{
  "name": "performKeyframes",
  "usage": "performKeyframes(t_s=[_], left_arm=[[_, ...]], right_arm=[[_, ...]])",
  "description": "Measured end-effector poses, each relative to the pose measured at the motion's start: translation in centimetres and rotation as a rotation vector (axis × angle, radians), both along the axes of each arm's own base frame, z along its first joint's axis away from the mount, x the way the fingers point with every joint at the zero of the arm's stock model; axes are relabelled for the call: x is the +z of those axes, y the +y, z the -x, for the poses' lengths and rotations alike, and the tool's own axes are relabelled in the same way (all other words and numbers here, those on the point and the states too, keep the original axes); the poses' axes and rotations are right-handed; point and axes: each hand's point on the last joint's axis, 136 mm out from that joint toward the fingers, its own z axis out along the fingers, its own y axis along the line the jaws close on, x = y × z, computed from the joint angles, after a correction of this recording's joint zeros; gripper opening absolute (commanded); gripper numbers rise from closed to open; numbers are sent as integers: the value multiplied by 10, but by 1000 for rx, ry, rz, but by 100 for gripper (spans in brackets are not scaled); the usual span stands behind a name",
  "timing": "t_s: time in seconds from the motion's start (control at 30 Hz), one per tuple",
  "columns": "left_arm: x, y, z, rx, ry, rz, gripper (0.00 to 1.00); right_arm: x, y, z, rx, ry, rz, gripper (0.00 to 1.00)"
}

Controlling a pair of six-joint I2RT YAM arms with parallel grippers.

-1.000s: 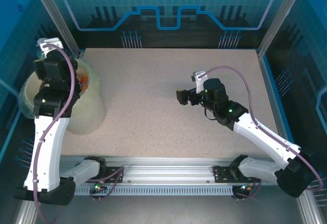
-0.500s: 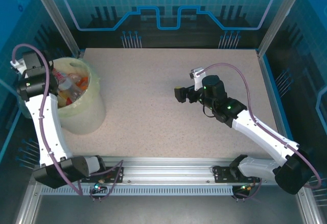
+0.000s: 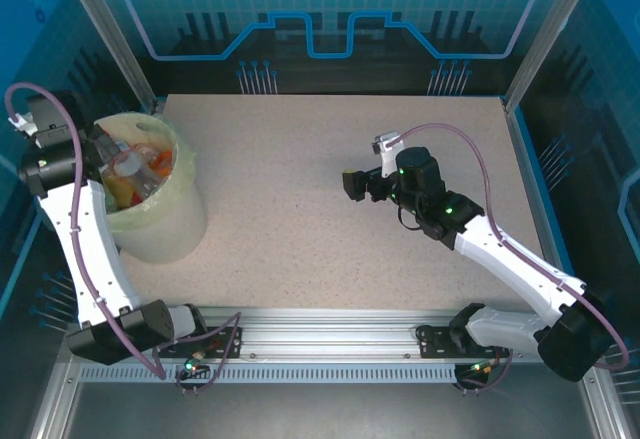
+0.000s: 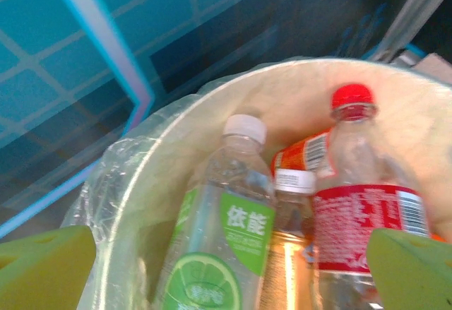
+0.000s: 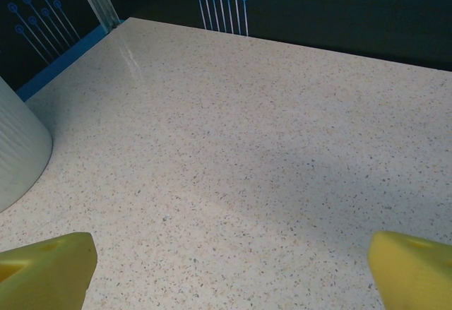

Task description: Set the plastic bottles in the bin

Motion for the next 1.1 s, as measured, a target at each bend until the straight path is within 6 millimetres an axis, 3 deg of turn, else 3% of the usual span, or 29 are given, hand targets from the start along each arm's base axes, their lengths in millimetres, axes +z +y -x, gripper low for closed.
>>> performKeyframes(t_s=[0.1,0.27,0.43,0.63,0.77,0.9,1.0,1.1], left_arm=[[11,-14,-1,-52,-52,6,99],[35,-55,-16,-208,-146,-4,99],[56,-135,-44,-568,-371,75,99],[54,-225,-70,-964,-584,279,99],[26,-276,-88,-1162,-596,380,99],[-13,-305,-97,-1255,-575,437,99],[-53,-307,-113,-1238,-526,455,99],[-106,-298,-129,-1184,-432,434,99]], right_arm=[[3,-3,0,-19,-8,-6,100],[16,-11,2,-52,-37,-32,100],[19,-31,10,-115,-62,-44,100],[21,-65,16,-215,-93,-59,100],[18,-98,19,-308,-110,-54,100],[-4,-141,19,-444,-102,-21,100],[-39,-175,19,-556,-55,45,100],[-78,-205,21,-635,1,113,100]])
